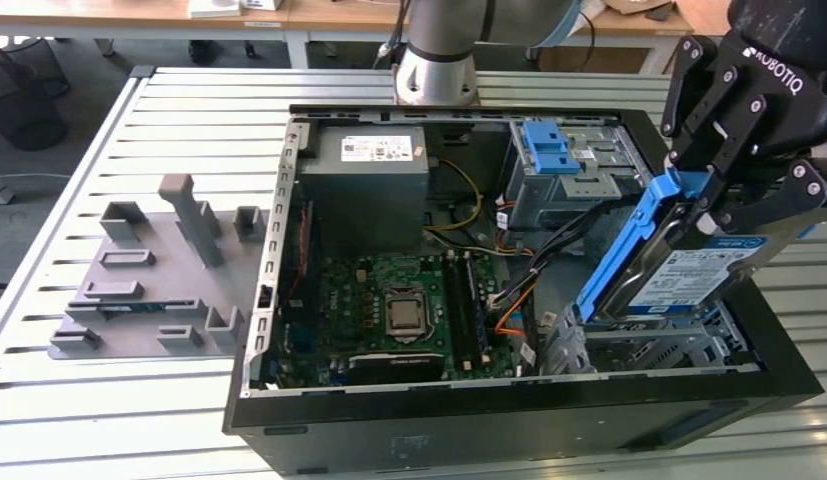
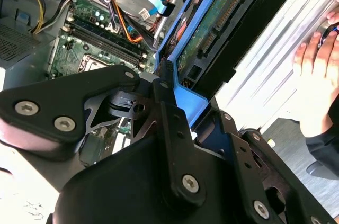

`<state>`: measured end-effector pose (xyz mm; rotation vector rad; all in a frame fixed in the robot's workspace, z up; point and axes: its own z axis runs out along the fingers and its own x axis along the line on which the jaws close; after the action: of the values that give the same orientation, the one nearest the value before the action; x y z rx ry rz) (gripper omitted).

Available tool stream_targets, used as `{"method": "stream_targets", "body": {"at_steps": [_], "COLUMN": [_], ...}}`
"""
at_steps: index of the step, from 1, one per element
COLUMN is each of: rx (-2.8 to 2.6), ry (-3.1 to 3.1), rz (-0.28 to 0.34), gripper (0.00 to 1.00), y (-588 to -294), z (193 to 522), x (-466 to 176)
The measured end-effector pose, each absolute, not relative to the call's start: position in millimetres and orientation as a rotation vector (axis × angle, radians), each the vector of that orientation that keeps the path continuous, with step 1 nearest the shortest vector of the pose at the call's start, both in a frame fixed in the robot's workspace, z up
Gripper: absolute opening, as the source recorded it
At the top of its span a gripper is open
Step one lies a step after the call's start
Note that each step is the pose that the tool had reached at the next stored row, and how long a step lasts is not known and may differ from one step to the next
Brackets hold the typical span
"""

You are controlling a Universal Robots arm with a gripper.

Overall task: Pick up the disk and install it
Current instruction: 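Insert the disk into the insertion slot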

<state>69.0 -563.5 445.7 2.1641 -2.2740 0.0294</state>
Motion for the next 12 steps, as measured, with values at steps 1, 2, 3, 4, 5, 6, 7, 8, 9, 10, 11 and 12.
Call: {"method": "stream_targets", "body": {"at_steps": [1, 2, 3, 4, 5, 6, 7, 8, 9, 10, 11, 12], "rx": [2.164, 2.164, 2.164, 2.164, 2.164, 2.164, 2.164, 2.164, 2.164, 2.164, 2.164, 2.164], "ry": [-2.274, -2.274, -2.274, -2.274, -2.274, -2.274, -2.274, -2.274, -2.274, -2.274, -2.274, -2.274], "rz": [0.029, 0.029, 0.029, 0.029, 0.029, 0.029, 0.029, 0.029, 0.029, 0.029, 0.029, 0.029], "gripper": [0.36, 0.36, 0.36, 0.36, 0.36, 0.36, 0.36, 0.36, 0.36, 0.36, 0.36, 0.36], "y": [-563.5, -563.6, -563.6, -563.5, -563.5, -563.5, -563.6, -563.5, -563.6, -563.5, -563.5, -563.5], "z": [445.7, 445.6, 445.6, 445.4, 444.9, 444.4, 443.7, 442.7, 441.7, 440.7, 439.9, 439.0], "x": [69.0, 69.0, 69.0, 69.1, 69.1, 69.1, 69.3, 69.4, 69.7, 70.0, 70.3, 70.5]}}
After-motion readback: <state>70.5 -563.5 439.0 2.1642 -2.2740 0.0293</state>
